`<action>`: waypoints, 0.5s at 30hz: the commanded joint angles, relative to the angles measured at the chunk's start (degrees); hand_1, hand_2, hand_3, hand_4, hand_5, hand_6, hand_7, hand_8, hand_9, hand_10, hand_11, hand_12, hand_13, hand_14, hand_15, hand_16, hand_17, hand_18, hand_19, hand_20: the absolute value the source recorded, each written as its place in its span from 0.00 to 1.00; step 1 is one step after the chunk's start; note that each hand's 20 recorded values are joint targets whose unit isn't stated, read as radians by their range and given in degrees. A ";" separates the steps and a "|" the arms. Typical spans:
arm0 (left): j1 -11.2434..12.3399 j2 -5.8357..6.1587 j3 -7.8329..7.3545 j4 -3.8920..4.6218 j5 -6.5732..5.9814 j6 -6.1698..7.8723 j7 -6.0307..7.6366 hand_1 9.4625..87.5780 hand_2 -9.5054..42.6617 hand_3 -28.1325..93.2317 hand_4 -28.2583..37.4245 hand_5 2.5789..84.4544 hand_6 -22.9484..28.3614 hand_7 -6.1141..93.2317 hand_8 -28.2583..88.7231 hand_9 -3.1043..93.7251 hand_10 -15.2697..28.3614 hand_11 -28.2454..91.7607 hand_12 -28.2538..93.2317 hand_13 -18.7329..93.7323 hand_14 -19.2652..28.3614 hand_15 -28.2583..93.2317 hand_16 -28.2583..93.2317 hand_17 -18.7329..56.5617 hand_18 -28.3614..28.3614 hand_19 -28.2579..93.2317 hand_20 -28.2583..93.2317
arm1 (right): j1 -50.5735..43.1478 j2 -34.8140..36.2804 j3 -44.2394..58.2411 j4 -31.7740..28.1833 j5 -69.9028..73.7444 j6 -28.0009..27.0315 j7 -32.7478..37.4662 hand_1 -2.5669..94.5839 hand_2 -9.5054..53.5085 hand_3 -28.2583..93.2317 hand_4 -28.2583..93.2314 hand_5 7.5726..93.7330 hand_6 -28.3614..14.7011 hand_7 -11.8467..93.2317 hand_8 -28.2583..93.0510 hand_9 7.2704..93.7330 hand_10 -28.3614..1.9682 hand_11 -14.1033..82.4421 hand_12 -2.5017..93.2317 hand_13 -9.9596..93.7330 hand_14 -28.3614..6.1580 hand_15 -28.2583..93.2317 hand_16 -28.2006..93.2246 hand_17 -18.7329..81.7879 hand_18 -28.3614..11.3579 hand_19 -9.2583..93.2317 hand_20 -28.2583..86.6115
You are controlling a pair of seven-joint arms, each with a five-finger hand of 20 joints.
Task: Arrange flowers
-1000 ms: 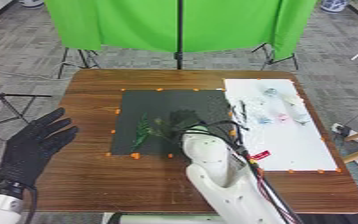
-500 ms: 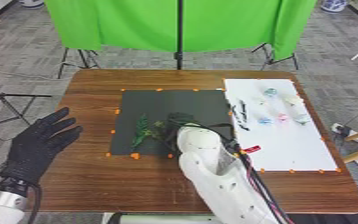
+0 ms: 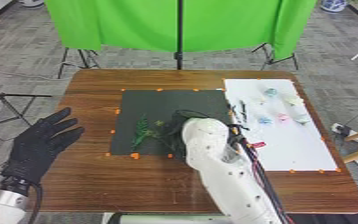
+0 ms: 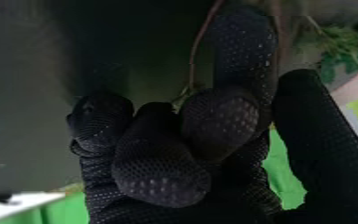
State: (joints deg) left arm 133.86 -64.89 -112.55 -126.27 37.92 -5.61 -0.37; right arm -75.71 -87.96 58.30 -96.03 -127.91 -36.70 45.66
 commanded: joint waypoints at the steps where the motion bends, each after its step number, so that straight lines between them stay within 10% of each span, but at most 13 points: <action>1: 0.86 -0.65 0.00 0.28 0.22 -0.45 0.02 0.21 0.13 0.80 0.05 0.43 0.51 0.27 0.16 0.38 0.66 0.47 0.34 0.42 0.77 0.54 0.22 0.15 0.91 0.64 0.27 | -0.70 0.25 2.35 -3.82 1.71 -0.65 0.49 0.21 0.34 0.84 0.04 0.99 0.70 0.57 0.15 1.00 0.78 0.76 0.22 1.00 0.75 0.85 0.40 0.74 0.15 1.00 0.57; 15: 2.44 -1.37 -0.78 -0.23 0.11 0.07 1.31 0.21 0.13 0.81 0.05 0.44 0.51 0.27 0.16 0.38 0.66 0.46 0.34 0.42 0.76 0.54 0.22 0.15 0.91 0.64 0.26 | -2.27 9.60 14.09 -10.71 18.23 -1.88 -5.71 0.17 0.42 0.84 0.04 0.89 0.63 0.52 0.14 0.99 0.63 0.61 0.30 0.94 0.61 0.80 0.47 0.59 0.12 1.00 0.52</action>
State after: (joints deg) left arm 134.60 -65.43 -112.86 -126.39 37.92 -5.59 0.62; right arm -77.18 -85.21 69.25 -105.48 -108.41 -34.82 46.69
